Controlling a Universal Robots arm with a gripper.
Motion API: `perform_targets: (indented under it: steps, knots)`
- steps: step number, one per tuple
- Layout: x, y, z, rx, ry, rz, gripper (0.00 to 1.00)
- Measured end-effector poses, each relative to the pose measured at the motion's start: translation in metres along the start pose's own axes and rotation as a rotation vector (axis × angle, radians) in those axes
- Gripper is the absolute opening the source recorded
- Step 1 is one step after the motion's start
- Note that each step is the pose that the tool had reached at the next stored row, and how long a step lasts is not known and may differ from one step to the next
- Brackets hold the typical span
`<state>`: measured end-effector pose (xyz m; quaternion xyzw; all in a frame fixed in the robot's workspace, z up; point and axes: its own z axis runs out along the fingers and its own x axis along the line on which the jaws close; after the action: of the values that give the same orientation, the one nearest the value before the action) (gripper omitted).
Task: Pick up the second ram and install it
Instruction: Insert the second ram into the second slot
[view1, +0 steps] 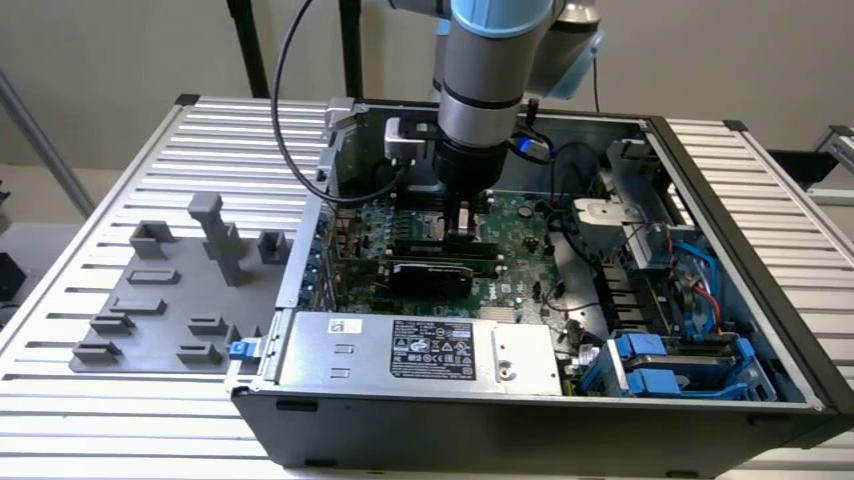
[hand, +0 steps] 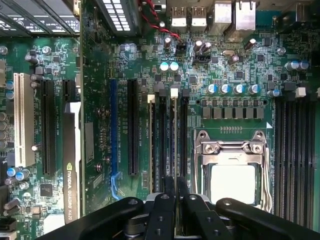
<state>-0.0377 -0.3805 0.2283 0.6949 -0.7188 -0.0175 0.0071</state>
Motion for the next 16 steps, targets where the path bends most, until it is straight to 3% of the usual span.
perform_targets:
  steps: [16]
  knots:
    - [-0.0001,-0.0001,0.0043,-0.0001,-0.0022,0.000,0.00]
